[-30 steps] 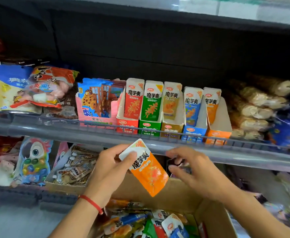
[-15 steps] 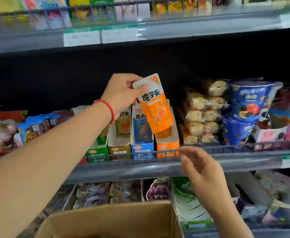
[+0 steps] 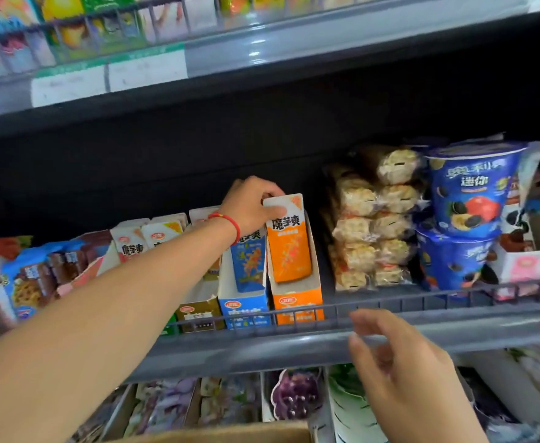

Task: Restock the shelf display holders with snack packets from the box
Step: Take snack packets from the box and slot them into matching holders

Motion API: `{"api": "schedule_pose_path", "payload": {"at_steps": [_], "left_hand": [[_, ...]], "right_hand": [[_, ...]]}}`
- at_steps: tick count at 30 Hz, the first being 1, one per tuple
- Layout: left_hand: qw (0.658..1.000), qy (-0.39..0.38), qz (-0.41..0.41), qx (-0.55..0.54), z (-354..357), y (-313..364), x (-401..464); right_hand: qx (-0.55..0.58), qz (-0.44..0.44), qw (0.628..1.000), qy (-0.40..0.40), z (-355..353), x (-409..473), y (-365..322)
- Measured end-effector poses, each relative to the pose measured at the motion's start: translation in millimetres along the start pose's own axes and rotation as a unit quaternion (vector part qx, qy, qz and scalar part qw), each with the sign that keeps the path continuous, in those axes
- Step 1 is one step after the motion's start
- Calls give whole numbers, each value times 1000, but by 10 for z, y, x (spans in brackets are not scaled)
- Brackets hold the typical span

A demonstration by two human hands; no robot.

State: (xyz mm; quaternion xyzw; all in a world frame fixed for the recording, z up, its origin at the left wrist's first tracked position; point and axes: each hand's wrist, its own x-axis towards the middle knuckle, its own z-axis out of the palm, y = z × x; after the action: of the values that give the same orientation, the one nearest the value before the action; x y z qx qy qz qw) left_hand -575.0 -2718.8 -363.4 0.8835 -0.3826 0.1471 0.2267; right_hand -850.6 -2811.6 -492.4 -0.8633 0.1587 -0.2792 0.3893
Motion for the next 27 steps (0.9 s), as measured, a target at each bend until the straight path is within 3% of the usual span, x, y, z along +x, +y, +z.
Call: {"api": "schedule_pose_path", "payload": {"at_steps": [15, 18, 23, 25, 27], "left_hand": [[984, 44, 45, 167, 144, -13, 130], [986, 68, 44, 145, 129, 7, 65], [981, 137, 119, 69, -185, 132, -774], [980, 108, 164, 24, -300, 131, -1408], [981, 32, 189, -16, -309, 22, -2129]], "right_hand": [[-50, -11, 998, -30, 80, -50, -2], [-64, -21, 997, -46, 114, -56, -13], [-39, -63, 992, -103, 194, -112, -103], [-32, -80, 986, -143, 281, -185, -166], [-37, -97, 980, -173, 383, -271, -214]]}}
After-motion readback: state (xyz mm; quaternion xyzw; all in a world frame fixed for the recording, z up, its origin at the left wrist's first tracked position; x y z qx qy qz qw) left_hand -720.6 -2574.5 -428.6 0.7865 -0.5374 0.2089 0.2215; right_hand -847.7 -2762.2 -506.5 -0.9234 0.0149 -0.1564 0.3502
